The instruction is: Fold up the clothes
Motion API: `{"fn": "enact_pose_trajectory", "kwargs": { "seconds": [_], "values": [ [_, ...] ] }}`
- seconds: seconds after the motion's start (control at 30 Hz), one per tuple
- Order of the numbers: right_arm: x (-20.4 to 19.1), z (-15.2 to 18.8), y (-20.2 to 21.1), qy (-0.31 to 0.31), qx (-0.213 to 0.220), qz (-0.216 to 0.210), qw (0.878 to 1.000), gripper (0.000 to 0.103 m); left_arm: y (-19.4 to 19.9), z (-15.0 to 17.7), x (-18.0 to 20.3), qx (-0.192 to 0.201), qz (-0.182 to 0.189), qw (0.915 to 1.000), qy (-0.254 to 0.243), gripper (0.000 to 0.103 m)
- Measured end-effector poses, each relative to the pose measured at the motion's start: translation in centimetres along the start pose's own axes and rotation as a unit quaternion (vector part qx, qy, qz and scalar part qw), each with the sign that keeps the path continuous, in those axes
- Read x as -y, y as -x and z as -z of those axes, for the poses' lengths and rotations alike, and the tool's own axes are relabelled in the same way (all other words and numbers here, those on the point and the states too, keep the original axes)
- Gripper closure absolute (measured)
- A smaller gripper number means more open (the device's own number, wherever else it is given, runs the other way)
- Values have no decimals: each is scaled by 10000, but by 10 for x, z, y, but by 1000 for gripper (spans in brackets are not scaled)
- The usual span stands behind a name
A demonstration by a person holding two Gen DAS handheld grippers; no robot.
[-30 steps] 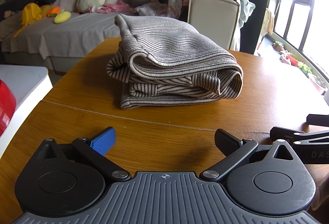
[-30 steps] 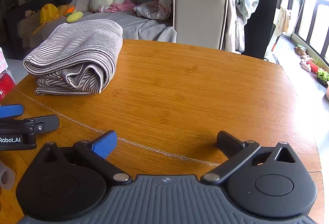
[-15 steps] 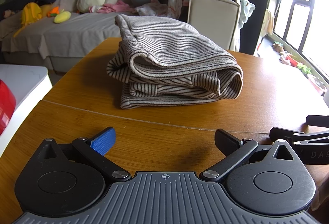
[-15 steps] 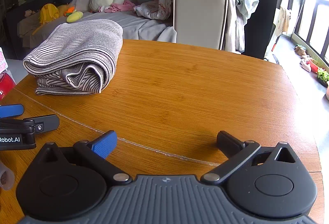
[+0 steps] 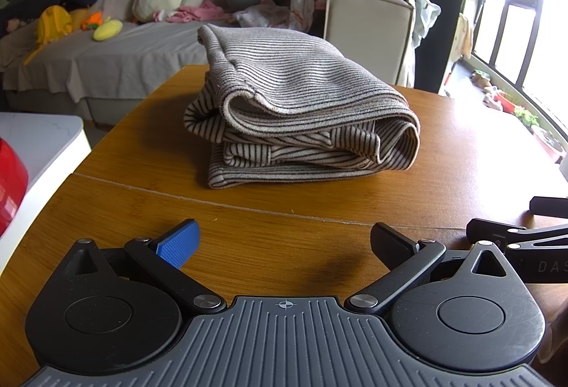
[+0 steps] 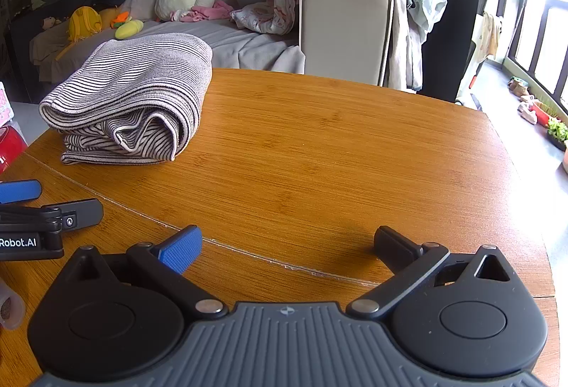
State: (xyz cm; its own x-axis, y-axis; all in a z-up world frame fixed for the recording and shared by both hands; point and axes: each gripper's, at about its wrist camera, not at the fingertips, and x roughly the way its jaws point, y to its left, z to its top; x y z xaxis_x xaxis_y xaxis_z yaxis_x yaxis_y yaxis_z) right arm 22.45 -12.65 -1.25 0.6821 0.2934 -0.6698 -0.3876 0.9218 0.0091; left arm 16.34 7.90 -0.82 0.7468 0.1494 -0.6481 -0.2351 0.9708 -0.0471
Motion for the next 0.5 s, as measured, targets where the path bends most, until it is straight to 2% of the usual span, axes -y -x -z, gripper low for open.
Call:
{"fn": "enact_pose_trajectory", "kwargs": {
  "seconds": [0.5],
  "values": [
    [0,0,0,2,0,8,10000,0,0,0,0,-1,19,10000,-9,0]
  ]
}}
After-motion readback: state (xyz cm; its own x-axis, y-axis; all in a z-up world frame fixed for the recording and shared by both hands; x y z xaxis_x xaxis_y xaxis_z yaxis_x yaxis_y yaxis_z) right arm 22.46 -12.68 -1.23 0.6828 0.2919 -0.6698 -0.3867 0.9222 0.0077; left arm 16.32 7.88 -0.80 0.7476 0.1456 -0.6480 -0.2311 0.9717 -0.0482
